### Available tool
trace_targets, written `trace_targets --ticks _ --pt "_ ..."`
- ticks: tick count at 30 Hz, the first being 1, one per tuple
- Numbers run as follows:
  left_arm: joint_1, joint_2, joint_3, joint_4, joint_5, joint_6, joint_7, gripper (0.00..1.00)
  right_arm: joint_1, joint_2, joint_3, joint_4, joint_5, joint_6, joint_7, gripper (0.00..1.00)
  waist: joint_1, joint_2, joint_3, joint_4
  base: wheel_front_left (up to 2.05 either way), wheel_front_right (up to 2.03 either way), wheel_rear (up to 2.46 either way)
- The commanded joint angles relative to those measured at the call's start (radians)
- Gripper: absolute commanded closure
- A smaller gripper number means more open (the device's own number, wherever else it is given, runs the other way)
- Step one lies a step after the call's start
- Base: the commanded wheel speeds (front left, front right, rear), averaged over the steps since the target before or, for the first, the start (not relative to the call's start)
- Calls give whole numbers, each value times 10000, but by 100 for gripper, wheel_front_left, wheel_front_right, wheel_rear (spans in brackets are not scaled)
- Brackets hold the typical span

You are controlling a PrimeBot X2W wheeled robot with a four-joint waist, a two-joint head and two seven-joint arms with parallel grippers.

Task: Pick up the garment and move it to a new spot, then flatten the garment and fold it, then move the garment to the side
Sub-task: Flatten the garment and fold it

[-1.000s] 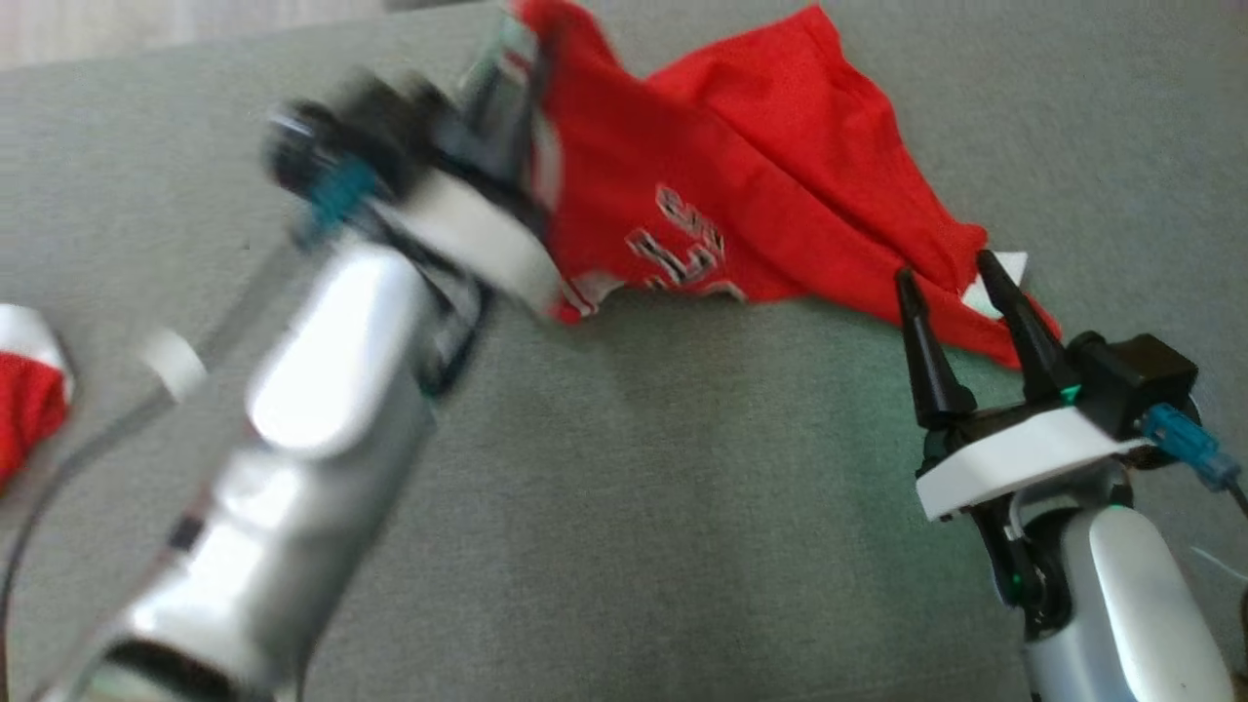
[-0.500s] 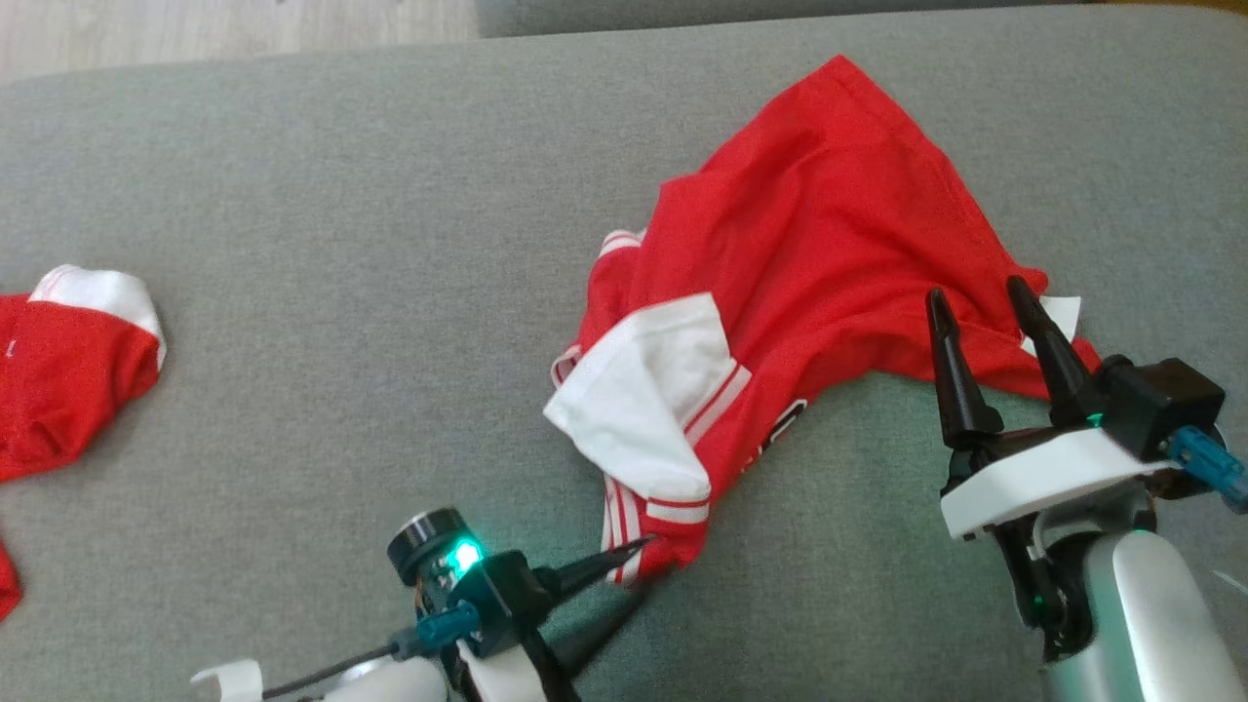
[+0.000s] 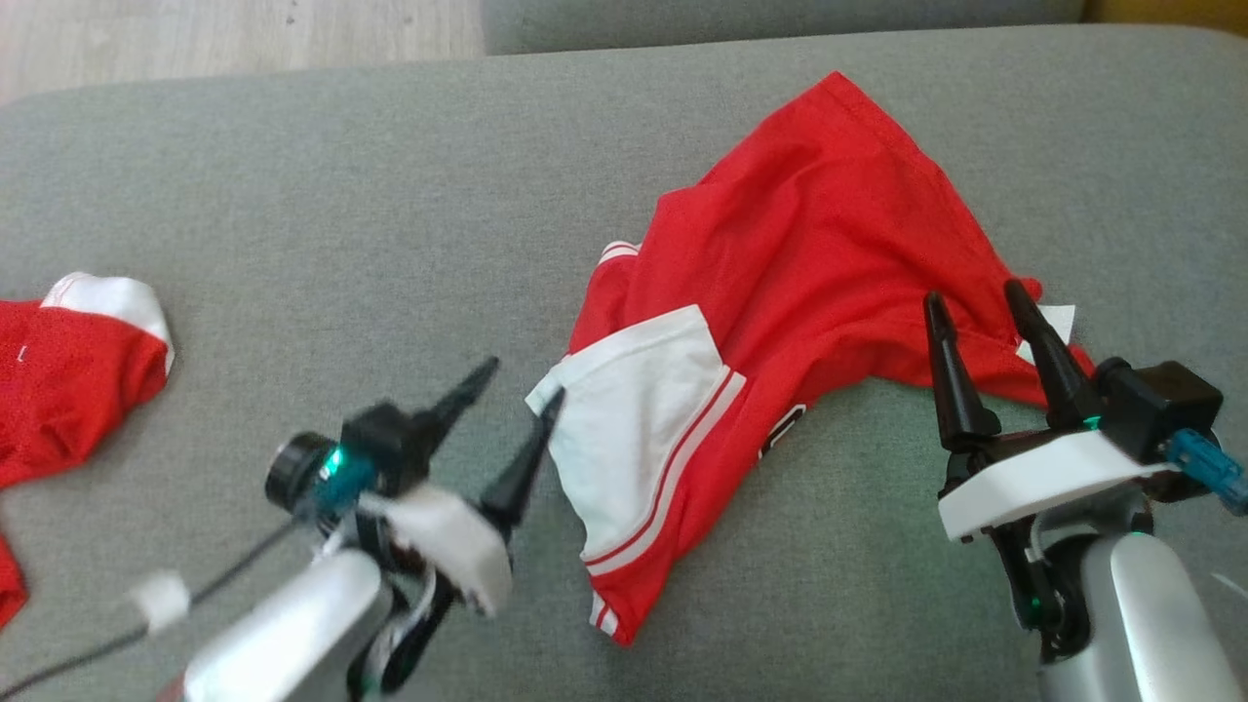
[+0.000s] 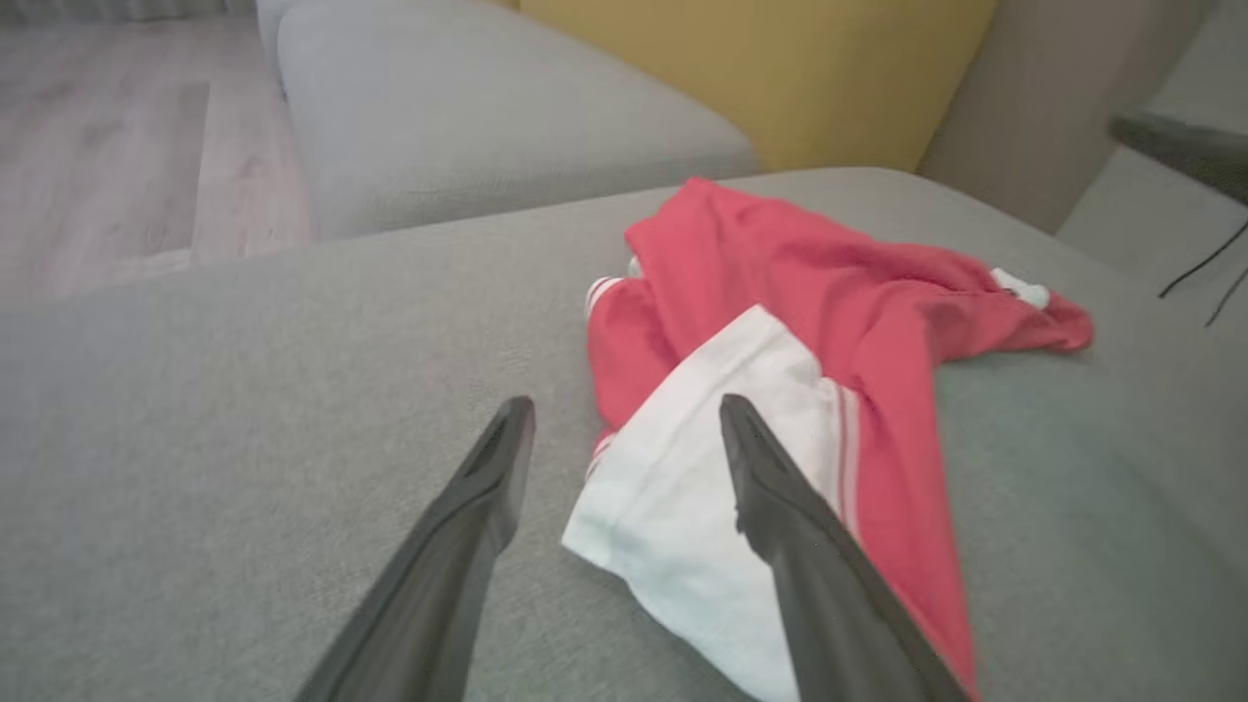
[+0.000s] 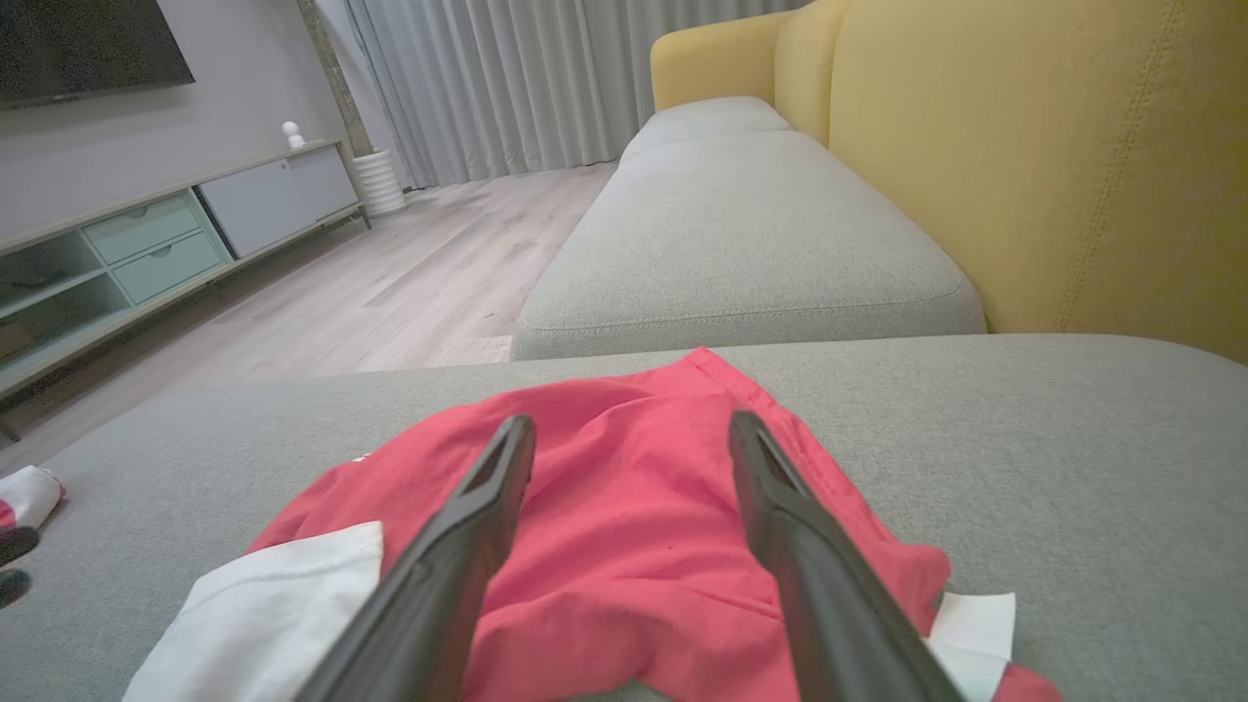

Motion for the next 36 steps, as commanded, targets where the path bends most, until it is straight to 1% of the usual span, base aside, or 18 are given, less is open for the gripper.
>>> trace_targets --ticks 1,5,7,10,13,18,22,26,27,28,29,30,31,32,34,36 --pt "-637 51 498 -97 -96 56 102 0 -168 41 275 -341 45 77 -17 0 0 0 48 -36 0 0 0" --pt "-1468 -693 805 1202 -820 86 922 0 -230 45 375 -372 26 77 2 0 0 0 213 -170 0 0 0" --pt "-1878 -1056 921 1864 -1098 11 1183 0 -262 46 432 -372 24 77 27 0 0 0 286 -261 0 0 0" --pt "-2401 -1470 909 2750 -1396 -222 1666 0 -318 48 504 -370 12 77 56 0 0 0 367 -428 0 0 0" --pt "-2729 -1827 918 3383 -1828 -627 2129 0 -349 49 490 -387 -16 77 64 0 0 0 429 -562 0 0 0" --pt "-3092 -2036 846 4206 -2114 -971 2679 0 -360 50 518 -401 -19 77 56 0 0 0 518 -724 0 0 0" --pt "-3322 -2167 798 4843 -2180 -899 3019 0 -354 51 553 -421 -21 77 47 0 0 0 565 -812 0 0 0" --pt "-3585 -2451 790 5307 -2399 -1054 3373 0 -395 51 604 -397 14 77 51 0 0 0 614 -880 0 0 0" --pt "-3659 -2522 800 5426 -2454 -1097 3440 2 -406 50 620 -387 17 77 50 0 0 0 620 -899 0 0 0" --pt "-3738 -2583 773 5549 -2484 -1143 3551 14 -421 49 642 -377 16 77 55 0 0 0 626 -922 0 0 0" --pt "-3809 -2653 767 5665 -2539 -1184 3661 29 -434 49 662 -368 17 77 60 0 0 0 631 -944 0 0 0" --pt "-3870 -2722 758 5779 -2597 -1216 3786 53 -444 49 680 -360 18 77 62 0 0 0 634 -967 0 0 0" --pt "-3931 -2773 727 5884 -2621 -1245 3899 65 -451 50 696 -348 21 77 62 0 0 0 632 -991 0 0 0" --pt "-4000 -2811 710 5981 -2612 -1237 3942 100 -457 50 706 -335 27 77 59 0 0 0 629 -1012 0 0 0" --pt "-4134 -2875 648 6135 -2541 -1229 3958 100 -466 50 714 -309 39 77 54 0 0 0 628 -1041 0 0 0" --pt "-4289 -2943 669 6187 -2410 -1187 3635 100 -470 51 693 -290 44 77 48 0 0 0 622 -1042 0 0 0"
